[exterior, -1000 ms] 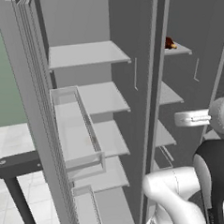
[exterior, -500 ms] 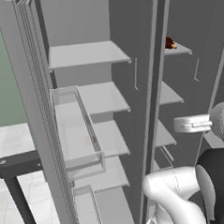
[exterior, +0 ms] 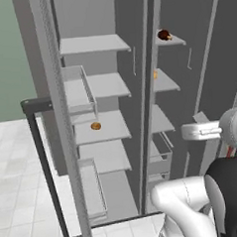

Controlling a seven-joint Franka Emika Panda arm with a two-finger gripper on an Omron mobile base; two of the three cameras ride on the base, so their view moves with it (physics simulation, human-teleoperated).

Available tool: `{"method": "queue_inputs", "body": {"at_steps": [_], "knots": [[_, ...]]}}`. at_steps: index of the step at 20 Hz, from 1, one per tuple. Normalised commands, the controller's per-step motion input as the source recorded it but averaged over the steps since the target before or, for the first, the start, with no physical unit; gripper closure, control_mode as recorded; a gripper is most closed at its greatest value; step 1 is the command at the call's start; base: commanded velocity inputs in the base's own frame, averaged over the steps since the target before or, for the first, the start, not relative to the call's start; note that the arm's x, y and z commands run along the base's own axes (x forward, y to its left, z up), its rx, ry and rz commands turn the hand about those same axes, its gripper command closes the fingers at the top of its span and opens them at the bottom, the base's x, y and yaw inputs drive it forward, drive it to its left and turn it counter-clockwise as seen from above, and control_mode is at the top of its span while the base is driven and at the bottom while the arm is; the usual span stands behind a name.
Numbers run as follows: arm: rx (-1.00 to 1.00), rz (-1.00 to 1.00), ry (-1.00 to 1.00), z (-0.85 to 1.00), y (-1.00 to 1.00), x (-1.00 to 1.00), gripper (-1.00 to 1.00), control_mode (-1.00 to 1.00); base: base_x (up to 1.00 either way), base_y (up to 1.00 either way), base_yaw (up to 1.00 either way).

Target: There's a steak in the fridge that needs to be moved to the freezer for freezing. Pick up the steak from the fridge, place it on any shelf in the freezer, and close the fridge and freezer doors when done.

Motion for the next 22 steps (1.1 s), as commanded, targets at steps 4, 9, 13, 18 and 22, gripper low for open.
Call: {"method": "queue_inputs", "body": {"at_steps": [4, 9, 13, 18, 22], "knots": [[0.0, 0.0, 0.0, 0.0, 0.0, 0.0, -1.0, 1.0, -0.7, 0.01, 0.04], [0.0, 0.0, 0.0, 0.0, 0.0, 0.0, -1.0, 1.0, -0.24, 0.11, 0.0], [0.0, 0.0, 0.0, 0.0, 0.0, 0.0, -1.0, 1.0, -0.12, 0.5, 0.0], [0.0, 0.0, 0.0, 0.0, 0.0, 0.0, -1.0, 1.0, -0.18, 0.0, 0.0], [0.0, 0.0, 0.0, 0.0, 0.0, 0.0, -1.0, 1.0, -0.28, -0.04, 0.0]]}}
